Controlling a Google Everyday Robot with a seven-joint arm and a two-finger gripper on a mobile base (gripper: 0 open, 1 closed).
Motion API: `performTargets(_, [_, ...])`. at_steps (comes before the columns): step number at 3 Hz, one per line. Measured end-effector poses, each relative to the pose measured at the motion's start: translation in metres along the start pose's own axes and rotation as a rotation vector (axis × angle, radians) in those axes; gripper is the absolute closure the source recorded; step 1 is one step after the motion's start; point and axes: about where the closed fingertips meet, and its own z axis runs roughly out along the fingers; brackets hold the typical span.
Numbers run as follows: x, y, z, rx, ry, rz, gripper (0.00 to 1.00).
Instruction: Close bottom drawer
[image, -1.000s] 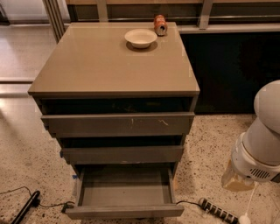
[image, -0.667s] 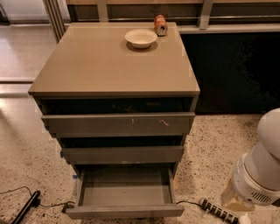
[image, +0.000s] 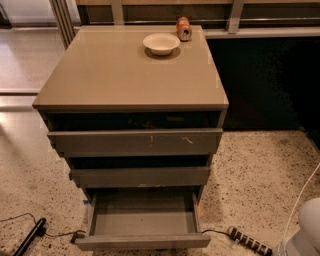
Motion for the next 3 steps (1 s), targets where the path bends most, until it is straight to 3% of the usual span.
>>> performTargets(1, [0.0, 0.0, 0.0, 0.0, 0.0, 0.0, 1.0])
performTargets(3, [-0.045, -0.053, 0.05, 0.0, -0.083, 0.021, 1.0])
